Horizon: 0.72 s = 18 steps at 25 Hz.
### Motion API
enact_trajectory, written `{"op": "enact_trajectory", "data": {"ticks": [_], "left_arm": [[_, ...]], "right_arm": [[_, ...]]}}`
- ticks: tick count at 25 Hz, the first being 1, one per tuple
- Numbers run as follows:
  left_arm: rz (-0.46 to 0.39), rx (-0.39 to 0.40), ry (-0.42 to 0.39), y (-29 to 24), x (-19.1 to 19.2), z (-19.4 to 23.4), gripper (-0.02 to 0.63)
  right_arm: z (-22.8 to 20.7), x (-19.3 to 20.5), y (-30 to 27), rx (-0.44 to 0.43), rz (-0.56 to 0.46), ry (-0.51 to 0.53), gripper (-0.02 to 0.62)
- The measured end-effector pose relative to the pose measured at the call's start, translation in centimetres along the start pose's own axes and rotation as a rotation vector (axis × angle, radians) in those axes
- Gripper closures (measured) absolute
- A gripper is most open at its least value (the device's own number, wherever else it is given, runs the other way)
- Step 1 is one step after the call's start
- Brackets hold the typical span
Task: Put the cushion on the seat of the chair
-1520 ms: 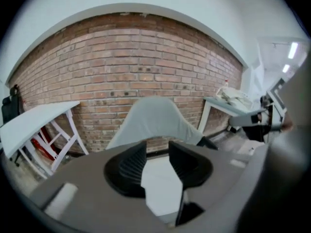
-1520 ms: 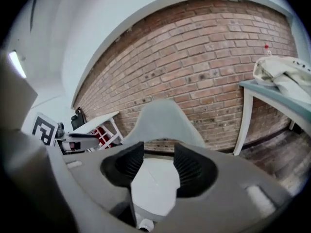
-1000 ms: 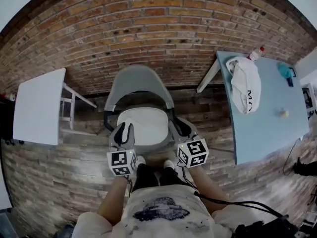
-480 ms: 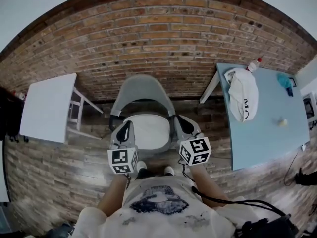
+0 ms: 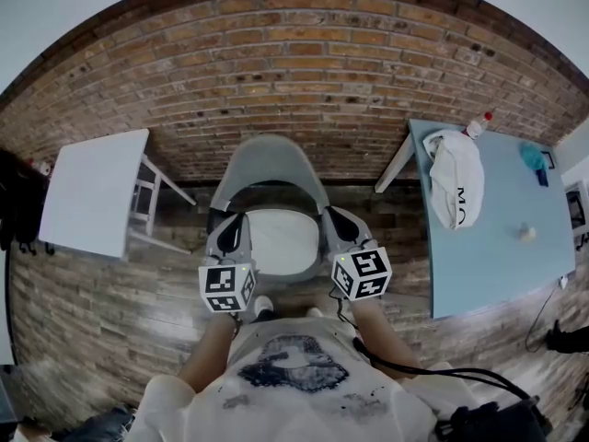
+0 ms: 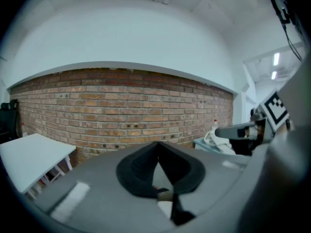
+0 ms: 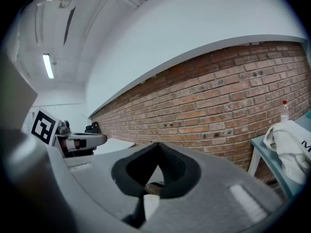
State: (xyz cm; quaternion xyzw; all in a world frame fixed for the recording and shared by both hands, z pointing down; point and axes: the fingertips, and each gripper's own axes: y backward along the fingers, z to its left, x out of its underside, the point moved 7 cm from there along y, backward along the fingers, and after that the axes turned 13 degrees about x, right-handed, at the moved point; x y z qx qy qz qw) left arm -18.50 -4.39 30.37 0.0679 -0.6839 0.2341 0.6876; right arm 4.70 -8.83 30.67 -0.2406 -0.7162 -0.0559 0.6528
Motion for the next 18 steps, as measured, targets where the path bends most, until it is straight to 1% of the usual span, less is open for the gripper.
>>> {"op": "enact_trajectory", "data": {"ticks": [13, 18], "left_arm": [[0.023, 0.009, 0.016, -0.2, 0.9, 0.9, 0.615], [0.018, 0.023, 0.024, -0.5, 1.0, 1.0, 0.615]], "right_arm": [[0.8, 0.6, -1.1, -0.015, 0.026, -0.014, 0.597], [0.8, 0.7, -1.4, -0.01, 0.03, -0.011, 0.597]]}}
